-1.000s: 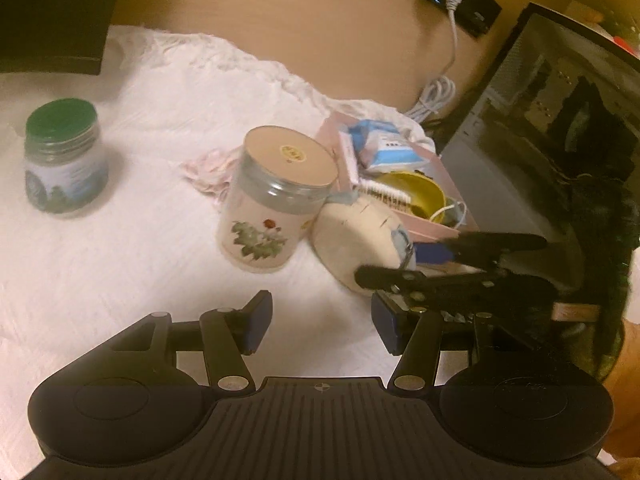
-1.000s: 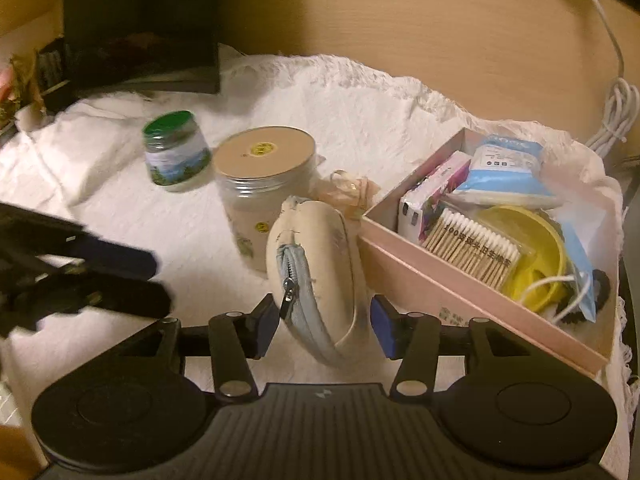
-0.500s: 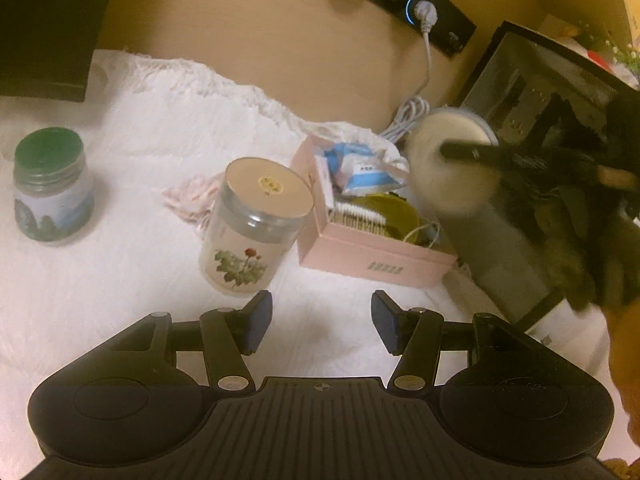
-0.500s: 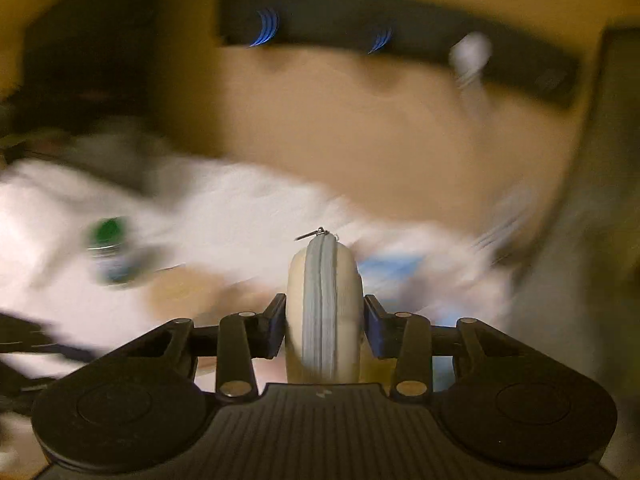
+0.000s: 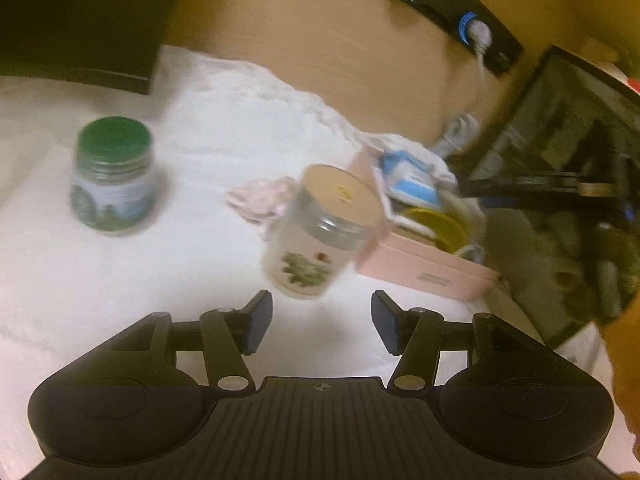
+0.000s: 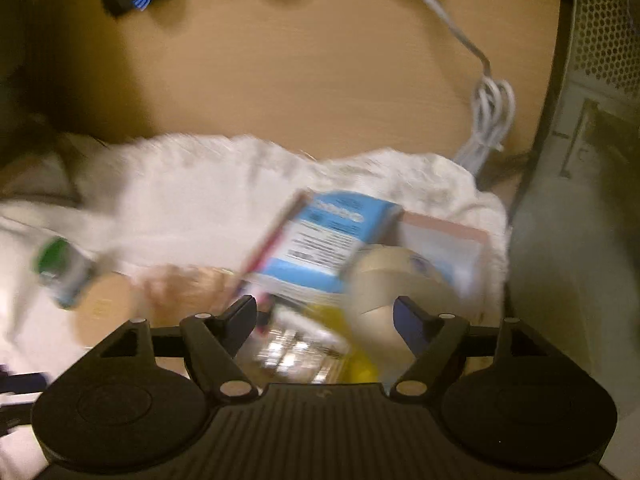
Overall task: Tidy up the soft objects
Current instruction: 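Lower the round compact into the pink box and open the right tool, then move the left tool to the pink crumpled fabric and grasp it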
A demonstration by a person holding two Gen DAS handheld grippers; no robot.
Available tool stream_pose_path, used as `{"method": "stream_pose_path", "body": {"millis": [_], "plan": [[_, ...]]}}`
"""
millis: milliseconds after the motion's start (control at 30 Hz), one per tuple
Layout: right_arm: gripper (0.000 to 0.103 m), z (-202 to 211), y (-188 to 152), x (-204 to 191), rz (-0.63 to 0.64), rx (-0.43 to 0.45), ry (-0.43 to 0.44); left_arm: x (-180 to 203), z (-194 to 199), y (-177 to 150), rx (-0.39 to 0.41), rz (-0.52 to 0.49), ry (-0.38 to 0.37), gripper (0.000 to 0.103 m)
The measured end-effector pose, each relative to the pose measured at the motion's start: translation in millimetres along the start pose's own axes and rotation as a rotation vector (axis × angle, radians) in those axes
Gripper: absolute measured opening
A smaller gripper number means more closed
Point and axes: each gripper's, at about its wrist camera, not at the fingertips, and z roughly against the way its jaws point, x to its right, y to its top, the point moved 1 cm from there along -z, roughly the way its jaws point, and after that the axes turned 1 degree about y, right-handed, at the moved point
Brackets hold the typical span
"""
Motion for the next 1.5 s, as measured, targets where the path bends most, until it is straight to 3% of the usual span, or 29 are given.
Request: {"method": "stream_pose_path", "body": {"millis": [133, 200, 267, 300, 367, 433, 500, 600, 700, 733, 800, 867, 967, 1000, 1067, 1167, 1233, 1333, 1400, 1433, 1500], "plan": [[0.076, 30.7, 17.2, 2.4, -0.073, 0.147, 0.075, -9.7, 9.3, 6.1, 0.038, 0.03, 0.043, 0.06], [0.076, 28.1, 28.5, 10.3, -0.126, 0.2, 0.012, -13.7, 15.2, 12.5, 0.055, 0.032, 0.064, 0.06], [0.067, 10.5, 32.9, 17.9, -0.175, 0.189, -0.069, -16.6, 23.2, 21.2, 0.079, 0.019, 0.084, 0.06], [0.055, -3.2, 31.6, 22.1, -0.199, 0.156, -0.095, -17.8, 27.7, 25.6, 0.092, 0.012, 0.094, 0.06], [0.049, -32.8, 20.6, 33.9, -0.282, 0.045, -0.109, -21.5, 37.6, 35.8, 0.12, -0.005, 0.118, 0.06], [0.049, -55.7, 2.5, 42.9, -0.372, -0.052, -0.068, -28.4, 47.9, 45.6, 0.146, -0.027, 0.154, 0.06], [0.049, -62.2, -8.8, 42.3, -0.379, -0.072, -0.062, -37.3, 57.3, 55.1, 0.166, -0.045, 0.197, 0.06], [0.049, -49.4, -2.2, 33.3, -0.305, -0.051, -0.087, -51.3, 66.5, 64.5, 0.189, -0.045, 0.243, 0.06], [0.053, -19.9, 16.1, 32.5, -0.295, -0.015, -0.036, -60.4, 72.1, 69.3, 0.214, -0.018, 0.252, 0.06], [0.056, -5.8, 23.7, 34.6, -0.302, 0.012, -0.007, -62.1, 72.8, 70.3, 0.222, -0.009, 0.245, 0.06], [0.072, 22.0, 35.7, 39.5, -0.307, 0.072, 0.015, -63.0, 71.1, 70.5, 0.235, 0.002, 0.215, 0.06], [0.073, 41.0, 49.2, 43.1, -0.292, 0.135, -0.029, -62.1, 63.9, 70.3, 0.234, 0.009, 0.161, 0.06], [0.071, 39.2, 63.2, 51.1, -0.272, 0.142, -0.102, -56.5, 46.3, 68.6, 0.209, -0.001, 0.094, 0.06], [0.063, 29.3, 64.6, 54.9, -0.269, 0.126, -0.125, -53.4, 39.3, 68.4, 0.196, -0.01, 0.083, 0.06], [0.051, 1.2, 61.5, 63.3, -0.289, 0.068, -0.147, -47.0, 26.6, 67.9, 0.167, -0.017, 0.069, 0.06], [0.05, -48.0, 40.9, 74.8, -0.362, -0.049, -0.151, -41.6, 9.6, 72.1, 0.115, -0.036, 0.052, 0.06], [0.051, -76.1, 21.2, 75.3, -0.379, -0.139, -0.147, -40.7, -2.2, 79.6, 0.067, -0.034, 0.036, 0.06], [0.052, -75.3, 12.5, 55.4, -0.222, -0.123, -0.216, -37.9, -26.6, 102.0, -0.03, -0.012, -0.002, 0.06], [0.054, -64.9, 14.9, 50.5, -0.192, -0.109, -0.19, -31.5, -52.3, 122.5, -0.116, -0.002, -0.019, 0.059], [0.058, -56.7, 17.7, 46.7, -0.179, -0.09, -0.156, -26.5, -66.8, 132.9, -0.154, -0.015, -0.01, 0.059], [0.076, -42.9, 23.4, 40.4, -0.166, -0.055, -0.106, -18.6, -99.4, 149.4, -0.248, -0.029, 0.023, 0.059]]}}
